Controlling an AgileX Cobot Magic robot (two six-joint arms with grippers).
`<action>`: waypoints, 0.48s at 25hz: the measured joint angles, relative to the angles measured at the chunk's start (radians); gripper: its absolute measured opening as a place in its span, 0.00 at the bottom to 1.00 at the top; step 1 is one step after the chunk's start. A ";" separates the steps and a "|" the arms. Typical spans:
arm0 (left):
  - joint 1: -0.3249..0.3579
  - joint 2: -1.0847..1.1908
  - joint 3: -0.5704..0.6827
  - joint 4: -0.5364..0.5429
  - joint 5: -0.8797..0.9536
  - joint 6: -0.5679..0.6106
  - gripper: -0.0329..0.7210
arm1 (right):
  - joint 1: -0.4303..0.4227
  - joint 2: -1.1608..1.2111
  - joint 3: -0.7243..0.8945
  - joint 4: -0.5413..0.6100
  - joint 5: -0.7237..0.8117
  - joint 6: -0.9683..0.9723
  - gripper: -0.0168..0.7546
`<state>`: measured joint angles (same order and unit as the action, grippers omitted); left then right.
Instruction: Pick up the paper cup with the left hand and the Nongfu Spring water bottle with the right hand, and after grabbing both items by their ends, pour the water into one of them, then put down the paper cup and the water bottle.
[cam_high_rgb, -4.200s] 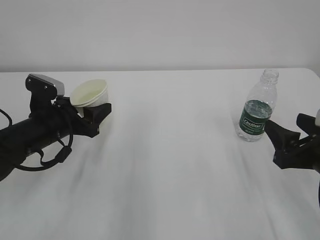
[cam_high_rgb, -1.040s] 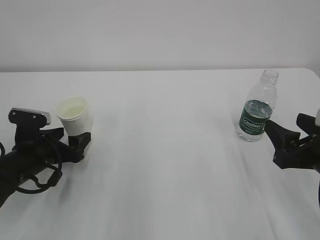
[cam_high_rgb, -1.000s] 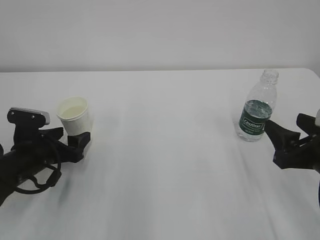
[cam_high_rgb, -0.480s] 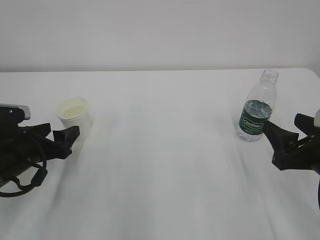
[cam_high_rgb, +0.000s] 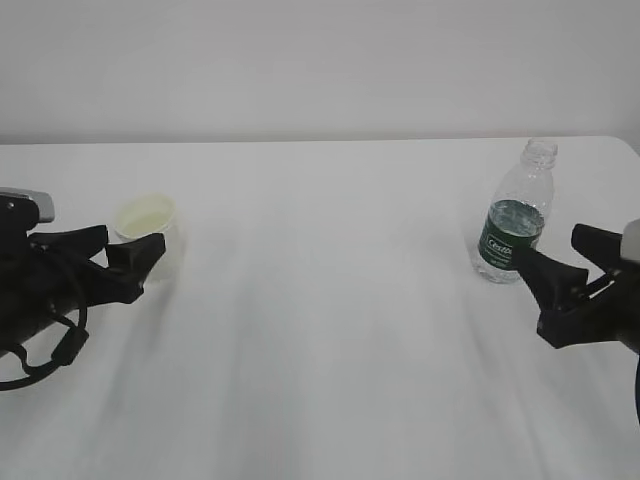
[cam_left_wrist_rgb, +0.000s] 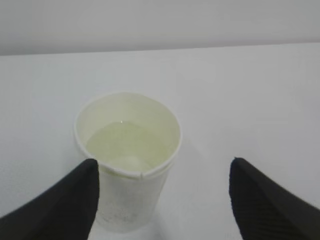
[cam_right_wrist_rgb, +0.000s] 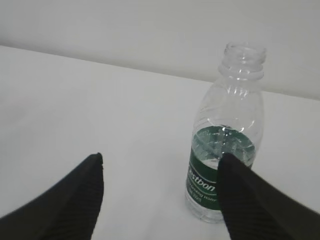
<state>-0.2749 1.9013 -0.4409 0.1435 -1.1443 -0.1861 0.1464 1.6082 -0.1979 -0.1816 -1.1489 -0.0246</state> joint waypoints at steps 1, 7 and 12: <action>0.000 -0.015 0.000 0.000 0.000 0.000 0.81 | 0.000 -0.009 0.000 0.008 0.000 0.000 0.71; 0.000 -0.106 0.000 -0.010 0.002 0.000 0.80 | 0.000 -0.036 0.000 0.020 0.000 0.000 0.71; 0.000 -0.188 0.002 -0.011 0.087 -0.017 0.80 | 0.000 -0.038 -0.027 0.022 0.012 0.031 0.71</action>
<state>-0.2749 1.7133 -0.4391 0.1325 -1.0572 -0.2030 0.1464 1.5702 -0.2248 -0.1594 -1.1367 0.0062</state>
